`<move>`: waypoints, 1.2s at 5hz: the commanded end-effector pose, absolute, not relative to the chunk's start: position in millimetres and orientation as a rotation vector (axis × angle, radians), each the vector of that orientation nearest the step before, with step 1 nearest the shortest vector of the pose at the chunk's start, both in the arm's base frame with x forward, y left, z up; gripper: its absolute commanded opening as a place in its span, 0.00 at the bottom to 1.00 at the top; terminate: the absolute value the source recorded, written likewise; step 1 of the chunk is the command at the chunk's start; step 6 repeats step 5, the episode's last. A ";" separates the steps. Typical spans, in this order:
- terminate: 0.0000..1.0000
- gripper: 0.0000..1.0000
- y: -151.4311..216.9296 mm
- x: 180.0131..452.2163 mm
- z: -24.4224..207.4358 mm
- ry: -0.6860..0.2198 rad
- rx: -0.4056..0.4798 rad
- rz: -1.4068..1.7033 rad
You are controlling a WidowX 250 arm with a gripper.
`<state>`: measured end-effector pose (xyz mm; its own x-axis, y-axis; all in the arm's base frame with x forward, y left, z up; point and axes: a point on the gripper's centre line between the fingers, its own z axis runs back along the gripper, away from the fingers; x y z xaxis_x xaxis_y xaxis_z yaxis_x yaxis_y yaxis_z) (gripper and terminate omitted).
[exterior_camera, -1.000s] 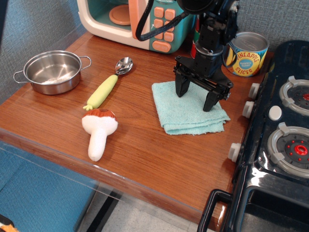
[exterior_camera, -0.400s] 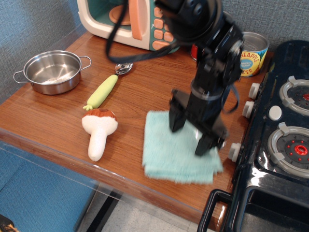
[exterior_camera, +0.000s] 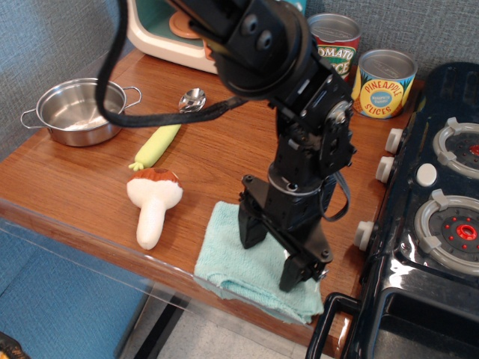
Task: Slide the blue cloth to the lower edge of the table
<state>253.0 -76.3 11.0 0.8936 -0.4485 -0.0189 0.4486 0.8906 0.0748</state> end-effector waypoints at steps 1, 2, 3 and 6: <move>0.00 1.00 -66.3 284.2 63.3 -0.183 0.037 -0.413; 0.00 1.00 -64.9 287.5 94.6 -0.265 0.011 -0.390; 0.00 1.00 -59.4 282.8 103.1 -0.273 0.028 -0.381; 1.00 1.00 -59.4 282.8 103.1 -0.273 0.028 -0.381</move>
